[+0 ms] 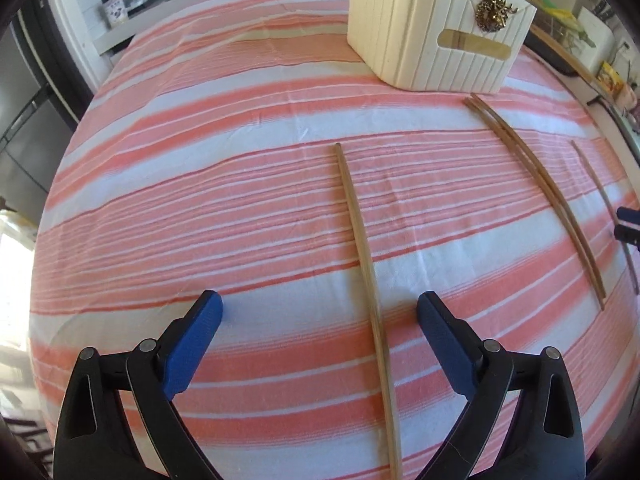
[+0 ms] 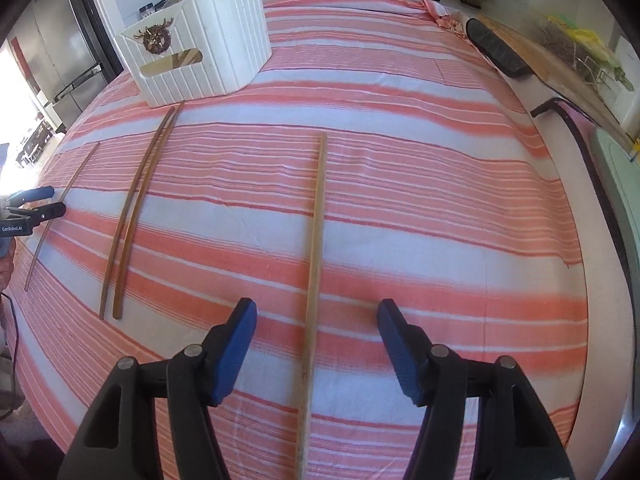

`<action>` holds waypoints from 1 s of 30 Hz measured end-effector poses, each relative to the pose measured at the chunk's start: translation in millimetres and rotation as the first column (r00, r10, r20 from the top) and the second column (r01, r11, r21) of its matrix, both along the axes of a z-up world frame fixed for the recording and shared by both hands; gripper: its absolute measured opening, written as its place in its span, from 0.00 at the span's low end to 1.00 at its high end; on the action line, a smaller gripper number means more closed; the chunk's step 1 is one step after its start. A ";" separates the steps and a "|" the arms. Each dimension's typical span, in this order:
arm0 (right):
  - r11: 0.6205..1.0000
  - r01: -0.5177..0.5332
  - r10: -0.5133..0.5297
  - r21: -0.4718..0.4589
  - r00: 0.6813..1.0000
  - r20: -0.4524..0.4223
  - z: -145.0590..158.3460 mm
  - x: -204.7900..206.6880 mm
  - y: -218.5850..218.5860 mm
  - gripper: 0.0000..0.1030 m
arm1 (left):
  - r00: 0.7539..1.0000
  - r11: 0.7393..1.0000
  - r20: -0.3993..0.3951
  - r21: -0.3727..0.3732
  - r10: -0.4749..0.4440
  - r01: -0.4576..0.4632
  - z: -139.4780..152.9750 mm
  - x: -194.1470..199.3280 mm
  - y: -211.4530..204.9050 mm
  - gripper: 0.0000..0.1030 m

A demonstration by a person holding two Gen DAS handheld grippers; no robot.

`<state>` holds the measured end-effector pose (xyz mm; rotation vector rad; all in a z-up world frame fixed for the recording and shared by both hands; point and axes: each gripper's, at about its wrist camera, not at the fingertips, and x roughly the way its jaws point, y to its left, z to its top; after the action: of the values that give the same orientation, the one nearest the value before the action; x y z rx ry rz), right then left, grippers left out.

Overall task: Organize utensils
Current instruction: 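Close the right gripper on a chopstick while the left gripper closes on another, then lift both held chopsticks up over the white holder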

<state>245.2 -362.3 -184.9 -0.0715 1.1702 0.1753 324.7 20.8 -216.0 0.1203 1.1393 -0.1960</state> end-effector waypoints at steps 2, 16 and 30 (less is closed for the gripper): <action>0.999 -0.024 0.024 -0.020 1.000 -0.012 0.1 13.5 6.7 0.53 | 1.000 1.000 -0.021 0.003 -0.012 0.012 0.2 10.0 -1.3 0.95; 0.998 -0.002 0.001 -0.057 1.000 -0.006 -2.5 92.2 27.6 0.06 | 0.999 0.999 -0.014 0.022 -0.038 0.038 14.2 44.8 -23.1 0.05; 0.983 -0.041 -0.034 0.180 0.917 0.396 136.4 -12.8 9.3 0.06 | 0.933 0.970 0.360 -0.225 -0.007 0.094 153.4 -52.7 0.0 0.04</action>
<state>232.3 -353.0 -48.6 0.0541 0.7415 0.2590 272.1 20.8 -62.6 -0.0292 0.7425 -0.3422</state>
